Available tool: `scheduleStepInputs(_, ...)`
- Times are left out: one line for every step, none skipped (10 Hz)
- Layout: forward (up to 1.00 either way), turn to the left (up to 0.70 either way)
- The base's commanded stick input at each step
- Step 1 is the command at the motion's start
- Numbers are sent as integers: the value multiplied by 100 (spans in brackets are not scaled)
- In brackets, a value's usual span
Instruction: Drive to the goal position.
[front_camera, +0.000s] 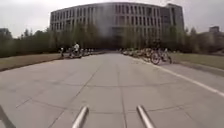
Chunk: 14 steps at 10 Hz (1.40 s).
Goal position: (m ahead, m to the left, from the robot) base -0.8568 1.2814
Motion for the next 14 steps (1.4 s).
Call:
scheduleStepInputs(70,0)
scheduleStepInputs(70,0)
scheduleStepInputs(70,0)
scheduleStepInputs(70,0)
scheduleStepInputs(70,0)
scheduleStepInputs(70,0)
scheduleStepInputs(70,-6)
scheduleStepInputs(70,-35)
scheduleStepInputs(70,-35)
scheduleStepInputs(70,-35)
scheduleStepInputs(70,-35)
scheduleStepInputs(70,-35)
scheduleStepInputs(70,-35)
scheduleStepInputs(70,-35)
